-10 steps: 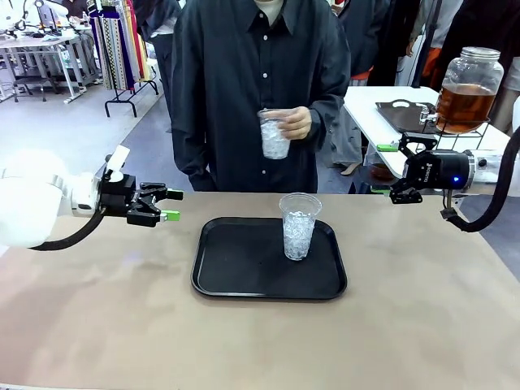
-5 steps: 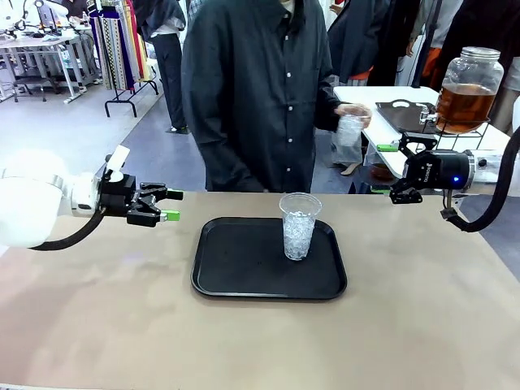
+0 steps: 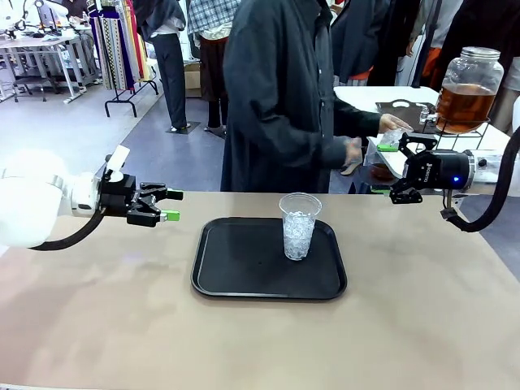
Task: Pour the drink into the iced cup.
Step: Pick up the iced cup indicated by the human and present it to them.
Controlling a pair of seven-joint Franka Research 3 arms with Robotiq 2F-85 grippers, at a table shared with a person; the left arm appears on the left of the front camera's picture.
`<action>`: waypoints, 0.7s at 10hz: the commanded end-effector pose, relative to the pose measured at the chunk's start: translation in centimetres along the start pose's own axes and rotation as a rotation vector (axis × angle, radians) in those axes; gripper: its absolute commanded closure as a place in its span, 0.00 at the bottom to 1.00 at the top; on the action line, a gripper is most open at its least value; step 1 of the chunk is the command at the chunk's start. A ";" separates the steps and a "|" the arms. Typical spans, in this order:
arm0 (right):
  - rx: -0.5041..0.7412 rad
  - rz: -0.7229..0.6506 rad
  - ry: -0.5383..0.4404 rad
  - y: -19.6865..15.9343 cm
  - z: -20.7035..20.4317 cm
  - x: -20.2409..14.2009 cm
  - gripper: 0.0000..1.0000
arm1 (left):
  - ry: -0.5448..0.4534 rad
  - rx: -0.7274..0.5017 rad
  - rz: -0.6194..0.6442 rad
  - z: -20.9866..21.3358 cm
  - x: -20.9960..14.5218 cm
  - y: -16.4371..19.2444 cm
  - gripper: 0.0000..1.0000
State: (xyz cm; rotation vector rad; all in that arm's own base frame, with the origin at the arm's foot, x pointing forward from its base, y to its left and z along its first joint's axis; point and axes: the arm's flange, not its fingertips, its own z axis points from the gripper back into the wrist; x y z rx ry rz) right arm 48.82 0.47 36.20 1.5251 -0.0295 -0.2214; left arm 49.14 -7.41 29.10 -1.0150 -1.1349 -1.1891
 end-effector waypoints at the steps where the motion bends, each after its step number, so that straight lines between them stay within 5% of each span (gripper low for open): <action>1: -0.001 0.004 -0.003 0.2 0.0 0.0 0.00 | 0.005 0.003 0.009 -0.1 0.2 0.1 0.00; 7: -0.001 0.004 -0.003 0.2 0.0 0.0 0.00 | 0.005 0.003 0.009 -0.1 0.2 0.1 0.00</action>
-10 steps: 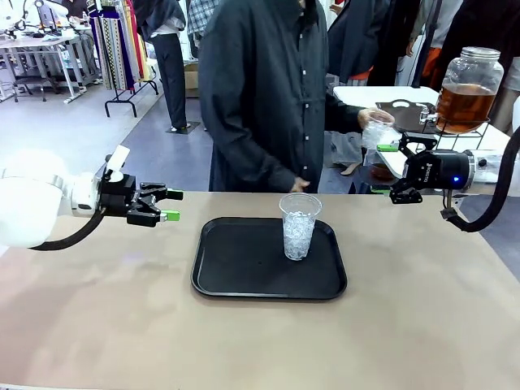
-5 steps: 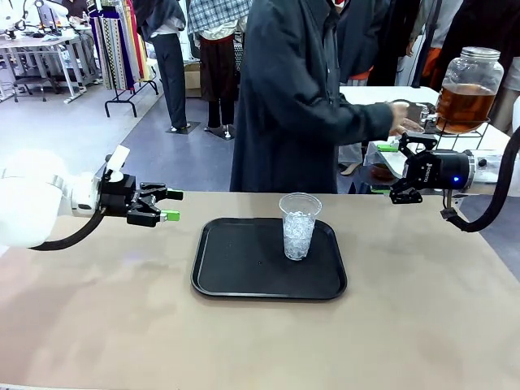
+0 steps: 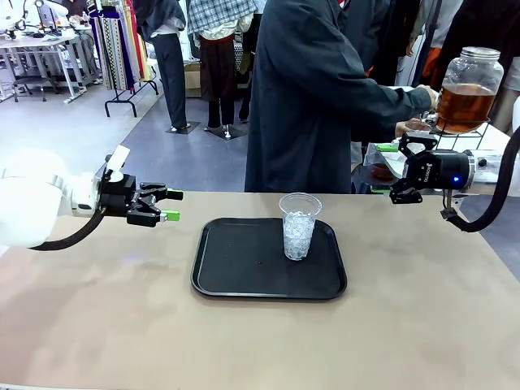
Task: Pour the drink into the iced cup.
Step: Pick up the iced cup indicated by the human and present it to them.
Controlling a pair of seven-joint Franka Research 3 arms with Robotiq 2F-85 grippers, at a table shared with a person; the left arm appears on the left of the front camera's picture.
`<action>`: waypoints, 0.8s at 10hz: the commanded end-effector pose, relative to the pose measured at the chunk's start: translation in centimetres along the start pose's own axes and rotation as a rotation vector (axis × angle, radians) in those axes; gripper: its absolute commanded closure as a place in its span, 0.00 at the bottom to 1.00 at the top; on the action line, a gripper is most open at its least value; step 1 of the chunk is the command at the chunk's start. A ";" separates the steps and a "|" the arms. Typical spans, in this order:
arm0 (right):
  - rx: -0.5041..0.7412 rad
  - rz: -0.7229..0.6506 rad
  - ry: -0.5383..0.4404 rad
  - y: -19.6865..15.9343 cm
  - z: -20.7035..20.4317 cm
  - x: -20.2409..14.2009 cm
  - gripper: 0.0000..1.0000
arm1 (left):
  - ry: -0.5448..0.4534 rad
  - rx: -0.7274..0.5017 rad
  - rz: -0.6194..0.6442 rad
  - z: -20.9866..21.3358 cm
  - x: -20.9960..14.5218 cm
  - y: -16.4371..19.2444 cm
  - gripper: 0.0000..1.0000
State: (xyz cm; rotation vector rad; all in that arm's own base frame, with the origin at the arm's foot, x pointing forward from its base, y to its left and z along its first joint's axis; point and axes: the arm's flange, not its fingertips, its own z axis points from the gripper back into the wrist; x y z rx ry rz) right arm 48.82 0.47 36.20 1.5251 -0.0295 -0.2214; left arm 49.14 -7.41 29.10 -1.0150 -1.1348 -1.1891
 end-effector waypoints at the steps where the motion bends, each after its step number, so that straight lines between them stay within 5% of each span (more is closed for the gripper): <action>1: -0.001 0.004 -0.003 0.2 0.0 0.0 0.00 | 0.005 0.003 0.009 -0.1 0.2 0.1 0.00; 8: -0.001 0.004 -0.003 0.2 0.0 0.0 0.00 | 0.005 0.003 0.009 -0.1 0.2 0.1 0.00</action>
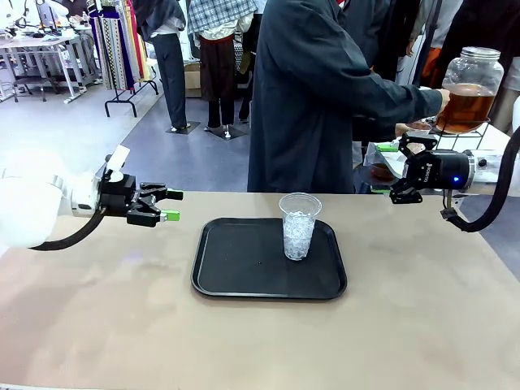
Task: Pour the drink into the iced cup.
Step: Pick up the iced cup indicated by the human and present it to them.
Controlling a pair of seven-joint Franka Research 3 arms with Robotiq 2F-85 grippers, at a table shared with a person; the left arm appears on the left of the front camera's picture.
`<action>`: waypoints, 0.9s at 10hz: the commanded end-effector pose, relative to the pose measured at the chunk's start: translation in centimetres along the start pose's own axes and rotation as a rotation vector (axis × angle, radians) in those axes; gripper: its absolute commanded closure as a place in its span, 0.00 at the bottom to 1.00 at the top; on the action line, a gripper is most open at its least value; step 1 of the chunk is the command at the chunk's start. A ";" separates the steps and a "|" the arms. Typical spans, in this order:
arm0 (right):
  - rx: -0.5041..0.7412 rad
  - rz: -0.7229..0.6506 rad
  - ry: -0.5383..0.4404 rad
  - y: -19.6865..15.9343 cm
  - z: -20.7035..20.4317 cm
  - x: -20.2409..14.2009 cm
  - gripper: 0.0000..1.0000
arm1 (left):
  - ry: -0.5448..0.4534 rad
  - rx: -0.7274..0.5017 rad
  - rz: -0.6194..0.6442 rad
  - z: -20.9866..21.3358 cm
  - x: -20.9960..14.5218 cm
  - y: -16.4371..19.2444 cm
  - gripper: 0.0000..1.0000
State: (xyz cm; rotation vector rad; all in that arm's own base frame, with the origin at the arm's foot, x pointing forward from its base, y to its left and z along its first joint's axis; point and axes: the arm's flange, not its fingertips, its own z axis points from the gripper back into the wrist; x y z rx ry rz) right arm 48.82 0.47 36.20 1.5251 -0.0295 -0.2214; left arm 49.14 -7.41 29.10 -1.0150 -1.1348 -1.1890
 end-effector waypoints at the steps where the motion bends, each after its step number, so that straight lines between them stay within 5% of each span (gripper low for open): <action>1: -0.001 0.004 -0.003 0.2 0.0 0.0 0.00 | 0.005 0.003 0.009 -0.1 0.2 0.1 0.00; 9: -0.001 0.004 -0.003 0.2 0.0 0.0 0.00 | 0.005 0.003 0.009 -0.1 0.2 0.1 0.00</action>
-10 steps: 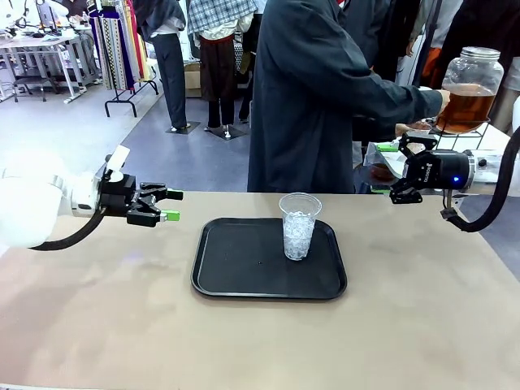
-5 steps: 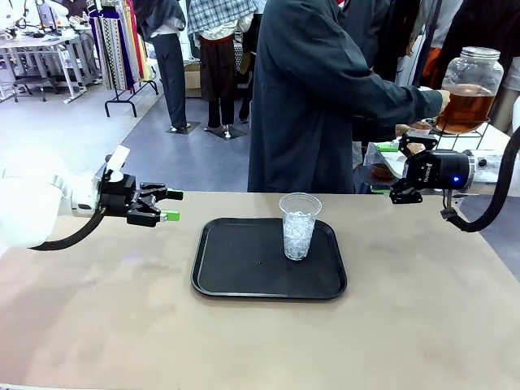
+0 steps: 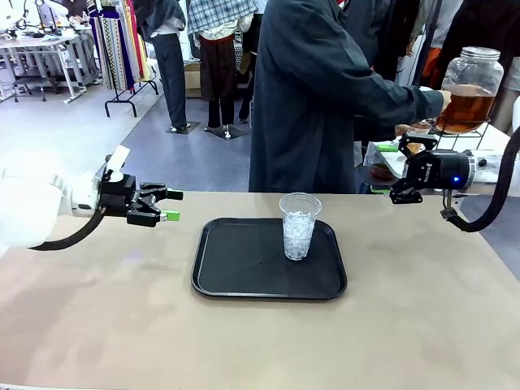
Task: Pour the drink into the iced cup.
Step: Pick up the iced cup indicated by the human and present it to them.
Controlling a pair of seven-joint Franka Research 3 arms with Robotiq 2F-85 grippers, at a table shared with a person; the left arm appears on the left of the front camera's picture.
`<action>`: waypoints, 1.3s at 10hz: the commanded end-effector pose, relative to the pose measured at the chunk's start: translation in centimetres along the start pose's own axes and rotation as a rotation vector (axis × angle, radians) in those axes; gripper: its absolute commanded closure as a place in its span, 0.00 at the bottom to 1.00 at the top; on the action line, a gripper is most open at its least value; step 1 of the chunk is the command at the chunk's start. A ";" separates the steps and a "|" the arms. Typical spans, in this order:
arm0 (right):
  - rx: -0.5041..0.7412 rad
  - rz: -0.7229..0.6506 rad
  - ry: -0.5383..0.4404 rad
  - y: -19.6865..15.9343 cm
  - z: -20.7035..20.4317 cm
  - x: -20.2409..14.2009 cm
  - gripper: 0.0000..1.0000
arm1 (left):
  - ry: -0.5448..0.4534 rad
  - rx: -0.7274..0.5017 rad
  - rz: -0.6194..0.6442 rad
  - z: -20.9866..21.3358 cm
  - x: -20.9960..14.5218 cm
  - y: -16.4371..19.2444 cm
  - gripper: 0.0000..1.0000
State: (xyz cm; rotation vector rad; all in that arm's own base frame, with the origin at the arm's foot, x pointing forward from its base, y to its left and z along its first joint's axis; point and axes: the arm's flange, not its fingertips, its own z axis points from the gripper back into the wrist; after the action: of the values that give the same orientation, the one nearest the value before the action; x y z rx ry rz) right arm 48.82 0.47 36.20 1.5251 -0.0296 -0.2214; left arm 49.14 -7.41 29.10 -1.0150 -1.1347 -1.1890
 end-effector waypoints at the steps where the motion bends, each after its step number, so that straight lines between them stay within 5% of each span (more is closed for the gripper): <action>1: -0.001 0.004 -0.003 0.2 0.0 0.0 0.00 | 0.005 0.003 0.009 -0.1 0.2 0.1 0.00; 13: -0.001 0.004 -0.003 0.2 0.0 0.0 0.00 | 0.005 0.003 0.009 -0.1 0.2 0.1 0.00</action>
State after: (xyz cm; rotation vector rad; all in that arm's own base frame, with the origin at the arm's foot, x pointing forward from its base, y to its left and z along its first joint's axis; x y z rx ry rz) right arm 48.82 0.47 36.20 1.5251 -0.0296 -0.2213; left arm 49.14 -7.41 29.10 -1.0150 -1.1347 -1.1889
